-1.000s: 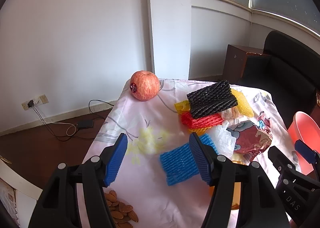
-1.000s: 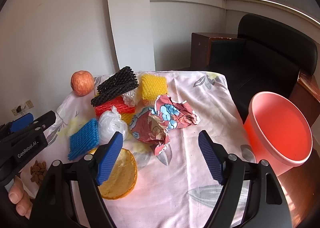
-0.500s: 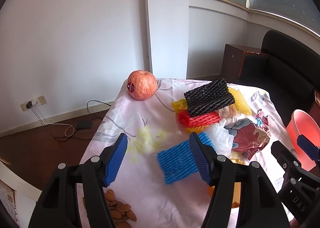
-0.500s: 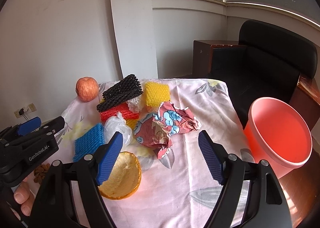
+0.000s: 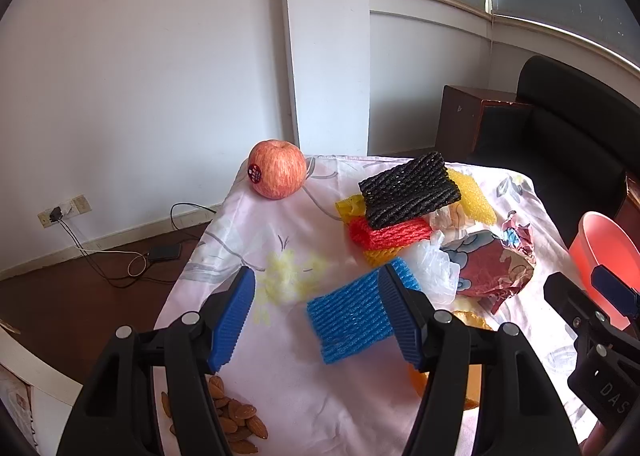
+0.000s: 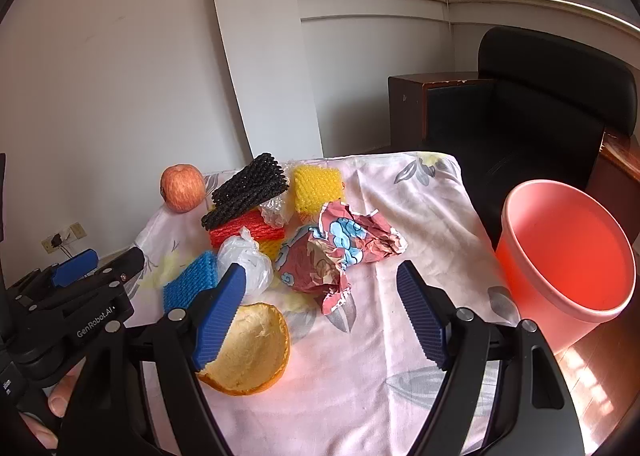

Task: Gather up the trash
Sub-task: 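Move the right tool toward the crumpled colourful wrapper on the table, then close the right tool on the crumpled wrapper while the left tool approaches the orange peel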

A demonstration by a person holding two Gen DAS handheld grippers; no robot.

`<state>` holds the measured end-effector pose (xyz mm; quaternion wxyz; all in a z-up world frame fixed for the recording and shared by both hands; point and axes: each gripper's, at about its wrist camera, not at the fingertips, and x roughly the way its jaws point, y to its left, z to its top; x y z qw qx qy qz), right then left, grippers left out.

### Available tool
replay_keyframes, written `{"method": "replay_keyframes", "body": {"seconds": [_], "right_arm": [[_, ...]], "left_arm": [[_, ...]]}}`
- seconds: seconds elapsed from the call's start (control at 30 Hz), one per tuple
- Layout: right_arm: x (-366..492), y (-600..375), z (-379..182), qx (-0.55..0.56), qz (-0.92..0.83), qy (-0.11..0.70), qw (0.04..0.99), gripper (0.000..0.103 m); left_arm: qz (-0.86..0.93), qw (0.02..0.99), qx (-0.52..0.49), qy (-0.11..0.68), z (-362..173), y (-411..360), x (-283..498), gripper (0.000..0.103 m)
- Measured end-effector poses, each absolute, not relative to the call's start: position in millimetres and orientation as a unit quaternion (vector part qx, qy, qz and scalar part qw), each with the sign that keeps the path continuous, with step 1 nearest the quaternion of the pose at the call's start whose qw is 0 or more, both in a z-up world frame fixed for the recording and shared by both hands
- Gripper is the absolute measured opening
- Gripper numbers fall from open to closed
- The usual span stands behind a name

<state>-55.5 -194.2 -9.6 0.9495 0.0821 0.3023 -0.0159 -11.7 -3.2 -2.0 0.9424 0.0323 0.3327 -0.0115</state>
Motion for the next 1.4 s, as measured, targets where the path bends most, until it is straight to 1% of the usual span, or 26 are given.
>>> {"method": "replay_keyframes", "body": {"seconds": [0.33,0.47,0.83,0.9,1.13,1.23,1.4], "right_arm": [[-57,-195,-8,0.080,-0.014,0.296,0.952,0.077],[-56,-194,-8,0.081,-0.007,0.300,0.950,0.072],[-55,-193,-8,0.077,0.002,0.303,0.950,0.070],[-55,-193,-8,0.077,0.007,0.305,0.949,0.066],[-57,-198,-11,0.079,0.015,0.314,0.946,0.064],[-59,-201,-13,0.080,0.020,0.321,0.943,0.061],[-64,-207,-19,0.091,0.042,0.337,0.936,0.051]], "left_arm": [[-0.016,0.940,0.031,0.339,-5,-4,-10,0.063],[-0.016,0.939,0.031,0.341,-6,-4,-10,0.063],[-0.019,0.938,0.026,0.346,-7,0,-7,0.063],[-0.021,0.937,0.025,0.347,-8,1,-7,0.063],[-0.039,0.935,0.020,0.351,-9,4,-6,0.063],[-0.057,0.932,0.015,0.357,-11,10,-5,0.063],[-0.083,0.927,0.016,0.365,-19,26,-8,0.059]]}}
